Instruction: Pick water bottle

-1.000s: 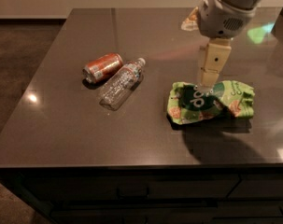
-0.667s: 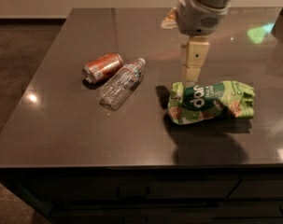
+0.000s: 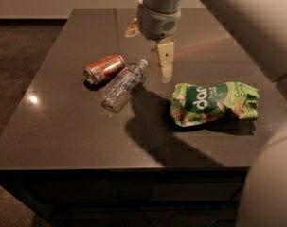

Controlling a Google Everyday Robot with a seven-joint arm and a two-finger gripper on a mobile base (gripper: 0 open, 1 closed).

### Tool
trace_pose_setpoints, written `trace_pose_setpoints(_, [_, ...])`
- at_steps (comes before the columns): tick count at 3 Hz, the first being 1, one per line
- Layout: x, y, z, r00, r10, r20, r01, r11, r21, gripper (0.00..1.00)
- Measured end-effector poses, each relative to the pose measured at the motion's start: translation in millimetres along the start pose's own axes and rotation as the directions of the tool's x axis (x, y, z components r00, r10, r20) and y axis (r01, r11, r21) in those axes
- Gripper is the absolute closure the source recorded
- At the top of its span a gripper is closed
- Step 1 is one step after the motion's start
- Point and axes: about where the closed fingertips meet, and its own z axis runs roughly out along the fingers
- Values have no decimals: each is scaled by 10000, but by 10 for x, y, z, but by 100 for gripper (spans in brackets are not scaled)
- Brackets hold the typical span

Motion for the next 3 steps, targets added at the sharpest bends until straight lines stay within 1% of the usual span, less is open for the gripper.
trace_pose_setpoints(1, [-82,-184,182,9951,-981,-81,978,9947,-321,0])
trace_pose_setpoints(2, [-177,-253,384,9779,-2088,-136,2070,9749,-819,0])
trace_pose_setpoints(3, [-174,-182,537,9555,-2949,-81,2918,9489,-1204,0])
